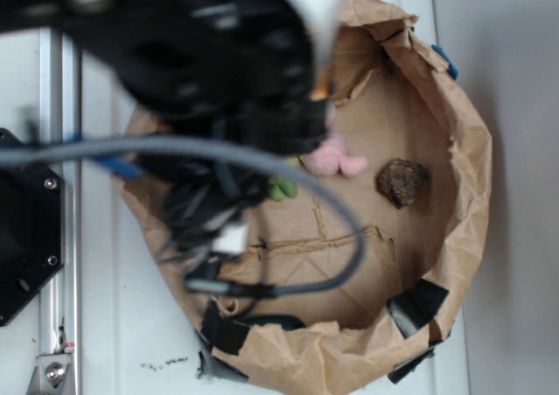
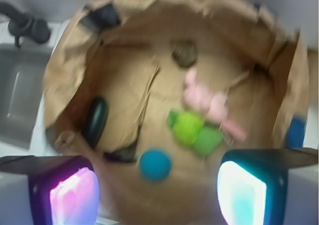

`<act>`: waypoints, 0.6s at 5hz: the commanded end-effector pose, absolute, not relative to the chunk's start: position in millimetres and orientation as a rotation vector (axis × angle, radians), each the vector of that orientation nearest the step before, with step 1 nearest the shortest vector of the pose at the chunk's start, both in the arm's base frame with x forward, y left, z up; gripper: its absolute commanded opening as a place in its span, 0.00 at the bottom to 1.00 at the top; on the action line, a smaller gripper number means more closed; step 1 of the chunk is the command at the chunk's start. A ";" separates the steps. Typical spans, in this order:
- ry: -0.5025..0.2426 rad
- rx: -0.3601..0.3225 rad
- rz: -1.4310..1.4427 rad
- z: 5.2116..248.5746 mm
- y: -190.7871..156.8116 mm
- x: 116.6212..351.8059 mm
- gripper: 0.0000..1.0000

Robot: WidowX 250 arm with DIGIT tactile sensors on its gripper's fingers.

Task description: Grab the pink bunny.

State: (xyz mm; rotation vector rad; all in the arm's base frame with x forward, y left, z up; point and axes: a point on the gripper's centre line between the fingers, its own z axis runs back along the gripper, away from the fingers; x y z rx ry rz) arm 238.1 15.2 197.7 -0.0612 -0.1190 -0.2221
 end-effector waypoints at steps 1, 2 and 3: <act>-0.225 -0.054 -0.312 172.2 26.0 287.6 1.00; -0.251 -0.062 -0.345 145.6 22.7 285.7 1.00; -0.226 -0.029 -0.388 126.5 23.1 283.8 1.00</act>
